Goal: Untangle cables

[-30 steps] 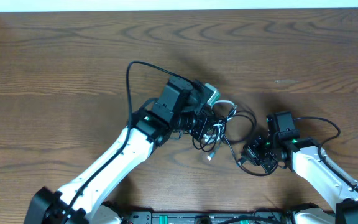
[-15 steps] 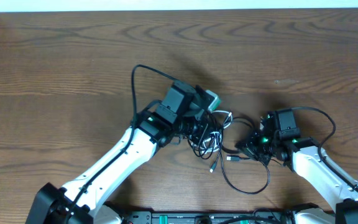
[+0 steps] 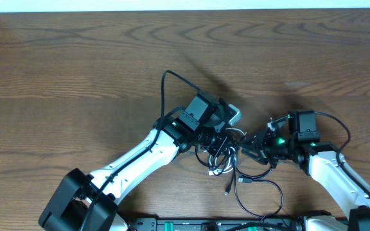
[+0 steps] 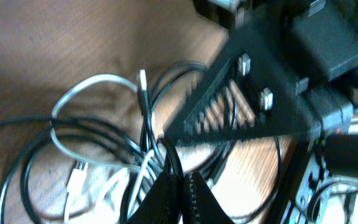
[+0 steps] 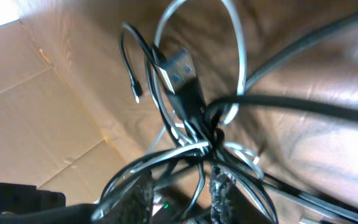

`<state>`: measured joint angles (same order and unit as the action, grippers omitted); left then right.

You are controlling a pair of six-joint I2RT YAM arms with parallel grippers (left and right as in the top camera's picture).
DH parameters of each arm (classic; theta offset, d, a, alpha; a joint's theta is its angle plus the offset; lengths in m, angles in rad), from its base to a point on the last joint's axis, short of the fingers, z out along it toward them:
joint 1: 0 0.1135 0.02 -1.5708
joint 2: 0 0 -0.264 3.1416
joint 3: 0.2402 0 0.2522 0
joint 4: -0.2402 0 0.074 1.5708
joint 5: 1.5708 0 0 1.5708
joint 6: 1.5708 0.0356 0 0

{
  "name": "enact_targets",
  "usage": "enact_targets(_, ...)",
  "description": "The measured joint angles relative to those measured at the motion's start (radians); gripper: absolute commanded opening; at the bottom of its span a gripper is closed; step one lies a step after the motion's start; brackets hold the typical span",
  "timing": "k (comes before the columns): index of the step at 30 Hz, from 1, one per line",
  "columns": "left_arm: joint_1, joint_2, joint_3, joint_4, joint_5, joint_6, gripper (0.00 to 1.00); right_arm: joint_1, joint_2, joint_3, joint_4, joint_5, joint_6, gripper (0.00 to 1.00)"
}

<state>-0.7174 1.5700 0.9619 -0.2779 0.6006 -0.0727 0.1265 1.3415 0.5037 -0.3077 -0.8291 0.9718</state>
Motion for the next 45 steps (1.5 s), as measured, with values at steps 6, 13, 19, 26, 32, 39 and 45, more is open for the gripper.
enact_targets(6,0.0,0.001,0.0,0.049,0.003,-0.09,0.07,0.047,0.0,0.0,-0.006,-0.011,0.112,0.26)
enact_targets(13,0.0,0.001,0.0,0.047,0.003,-0.186,0.07,0.067,0.0,0.0,0.067,0.011,0.183,0.11)
enact_targets(19,0.01,0.001,0.0,0.0,-0.002,-0.279,0.08,0.049,0.0,0.0,0.079,0.01,0.136,0.17)
enact_targets(26,0.037,0.001,0.0,-0.024,0.01,-0.381,0.08,-0.023,0.0,0.0,0.078,0.014,0.095,0.22)
enact_targets(32,0.037,0.003,0.0,-0.031,0.034,-0.404,0.07,-0.023,0.0,0.0,0.066,0.014,0.08,0.19)
enact_targets(39,0.038,0.137,-0.012,0.029,0.122,-0.449,0.08,-0.023,0.0,0.0,0.046,0.014,0.047,0.22)
enact_targets(45,0.041,0.21,-0.019,0.131,0.282,-0.454,0.07,-0.019,0.0,0.0,-0.011,0.015,0.035,0.22)
